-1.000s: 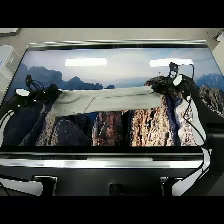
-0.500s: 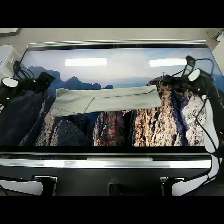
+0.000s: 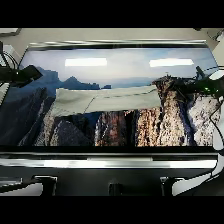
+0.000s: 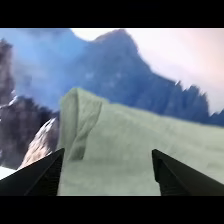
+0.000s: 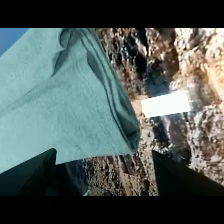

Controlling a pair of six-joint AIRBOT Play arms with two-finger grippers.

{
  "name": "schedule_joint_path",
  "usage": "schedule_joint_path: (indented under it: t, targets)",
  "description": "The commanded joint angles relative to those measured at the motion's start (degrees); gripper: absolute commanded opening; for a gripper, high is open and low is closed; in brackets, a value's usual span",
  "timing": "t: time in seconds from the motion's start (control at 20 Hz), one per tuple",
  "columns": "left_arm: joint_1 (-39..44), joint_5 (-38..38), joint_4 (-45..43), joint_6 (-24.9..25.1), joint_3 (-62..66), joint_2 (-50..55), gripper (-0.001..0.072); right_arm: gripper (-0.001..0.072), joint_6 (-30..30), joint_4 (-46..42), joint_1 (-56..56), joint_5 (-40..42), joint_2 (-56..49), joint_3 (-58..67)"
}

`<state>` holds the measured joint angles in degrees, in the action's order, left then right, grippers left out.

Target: Fold the clothes and pants, and hang the long-sleeved shirts on hangers.

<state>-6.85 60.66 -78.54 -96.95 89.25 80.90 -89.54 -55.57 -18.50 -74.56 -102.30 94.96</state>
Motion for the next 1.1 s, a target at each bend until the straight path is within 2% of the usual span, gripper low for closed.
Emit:
schedule_joint_path:
  t: [0.0,0.2,0.45,0.85,0.95,1.05]
  targets:
    - [5.7,10.1,-14.1,-2.8,0.4,-2.9,0.0696,0.0697,4.1,5.8,-0.5,-5.2,-6.3,5.6]
    - [11.9,12.6,-17.3,-6.2,0.4,-3.3,0.0697,0.0698,4.0,7.6,-0.5,-4.5,-13.9,13.2]
    - [14.1,12.2,-17.3,-8.7,0.3,-3.2,0.0697,0.0698,5.9,9.4,0.2,-3.7,-17.9,13.8]
    - [14.1,12.3,-17.0,-9.9,0.3,-3.2,0.0696,0.0691,5.8,2.7,6.2,-0.3,-21.1,13.8]
    - [14.1,12.3,-17.0,-9.9,0.3,-3.2,0.0696,0.0658,5.7,1.7,7.6,0.7,-21.6,13.8]
    - [14.1,12.4,-17.0,-9.9,0.3,-3.2,0.0696,0.0548,4.3,0.0,8.3,3.3,-21.7,13.8]
